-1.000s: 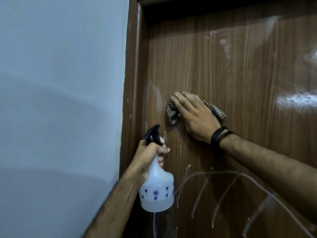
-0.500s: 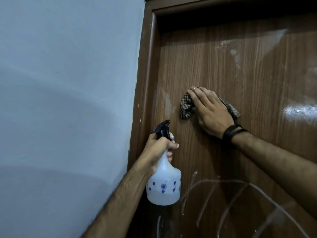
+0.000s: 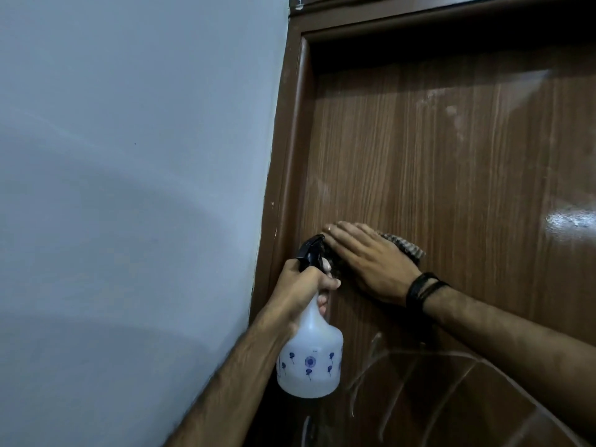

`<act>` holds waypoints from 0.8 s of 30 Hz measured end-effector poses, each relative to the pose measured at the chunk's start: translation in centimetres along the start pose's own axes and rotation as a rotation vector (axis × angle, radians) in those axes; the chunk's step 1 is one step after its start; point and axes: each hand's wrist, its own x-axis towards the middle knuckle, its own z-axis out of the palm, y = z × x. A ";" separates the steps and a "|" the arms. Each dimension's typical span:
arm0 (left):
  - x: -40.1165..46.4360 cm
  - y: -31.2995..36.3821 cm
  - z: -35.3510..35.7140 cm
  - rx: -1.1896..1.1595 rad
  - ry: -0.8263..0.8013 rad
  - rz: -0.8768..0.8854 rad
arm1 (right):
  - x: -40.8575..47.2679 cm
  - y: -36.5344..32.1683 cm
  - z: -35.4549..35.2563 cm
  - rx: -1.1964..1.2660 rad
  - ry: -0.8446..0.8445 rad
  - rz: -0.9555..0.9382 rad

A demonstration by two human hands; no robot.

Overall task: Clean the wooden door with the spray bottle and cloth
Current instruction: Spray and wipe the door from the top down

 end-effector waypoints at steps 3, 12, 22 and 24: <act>0.1 -0.1 -0.2 0.002 0.011 0.005 | 4.6 3.3 -0.8 0.020 0.052 0.202; 0.4 0.7 -1.4 -0.002 0.061 0.024 | 10.1 3.4 -1.1 -0.026 0.049 0.317; -2.1 -1.1 -2.0 0.023 0.089 0.008 | 2.9 -2.3 0.4 -0.001 0.000 0.002; -2.8 -2.1 -2.0 0.032 0.086 -0.034 | 4.4 0.1 -0.6 0.047 0.039 0.191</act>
